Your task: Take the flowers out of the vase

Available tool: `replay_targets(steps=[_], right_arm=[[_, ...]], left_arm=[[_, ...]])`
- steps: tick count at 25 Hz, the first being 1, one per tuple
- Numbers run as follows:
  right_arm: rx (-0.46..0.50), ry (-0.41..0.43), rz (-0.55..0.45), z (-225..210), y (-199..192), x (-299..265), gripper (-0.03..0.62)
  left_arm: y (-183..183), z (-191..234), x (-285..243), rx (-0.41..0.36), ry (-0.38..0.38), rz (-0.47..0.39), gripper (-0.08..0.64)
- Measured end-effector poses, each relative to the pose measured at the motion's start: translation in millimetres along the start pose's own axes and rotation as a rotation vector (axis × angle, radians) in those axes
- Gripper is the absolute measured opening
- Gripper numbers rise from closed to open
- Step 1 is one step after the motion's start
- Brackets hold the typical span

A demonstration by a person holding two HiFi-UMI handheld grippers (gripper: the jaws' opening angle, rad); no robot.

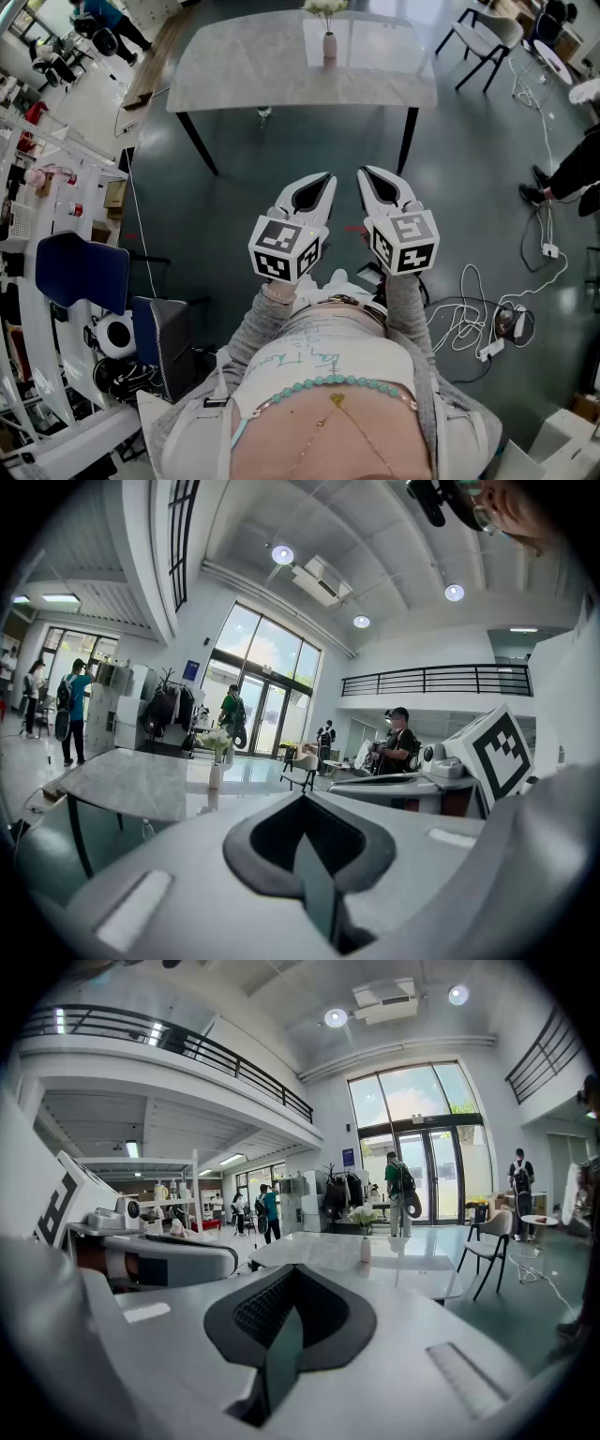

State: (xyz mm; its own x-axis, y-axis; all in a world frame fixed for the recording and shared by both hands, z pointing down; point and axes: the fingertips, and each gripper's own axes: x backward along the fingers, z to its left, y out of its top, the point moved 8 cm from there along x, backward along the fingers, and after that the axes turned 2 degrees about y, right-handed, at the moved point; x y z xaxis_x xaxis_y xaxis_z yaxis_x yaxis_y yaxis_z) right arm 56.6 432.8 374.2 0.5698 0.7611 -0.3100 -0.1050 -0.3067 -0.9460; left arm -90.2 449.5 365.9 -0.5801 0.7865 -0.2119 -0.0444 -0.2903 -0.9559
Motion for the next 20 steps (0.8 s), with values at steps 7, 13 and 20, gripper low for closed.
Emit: replay_targets(steps=[7,13,20], right_arm=[[-0.008,0.007,-0.008,-7,0,-2,0.028],[0.004,0.034,0.016,-11,-5,1,0.028],[0.022,0.083,0.025,-14,-5,0,0.028]], left_arm=[[-1,1,-6,0.008,0.000,0.003,0.000],[-5,-6,-10,0.012,0.010,0.021,0.000],[-7,-15,-14,0.016,0.026,0.021,0.000]])
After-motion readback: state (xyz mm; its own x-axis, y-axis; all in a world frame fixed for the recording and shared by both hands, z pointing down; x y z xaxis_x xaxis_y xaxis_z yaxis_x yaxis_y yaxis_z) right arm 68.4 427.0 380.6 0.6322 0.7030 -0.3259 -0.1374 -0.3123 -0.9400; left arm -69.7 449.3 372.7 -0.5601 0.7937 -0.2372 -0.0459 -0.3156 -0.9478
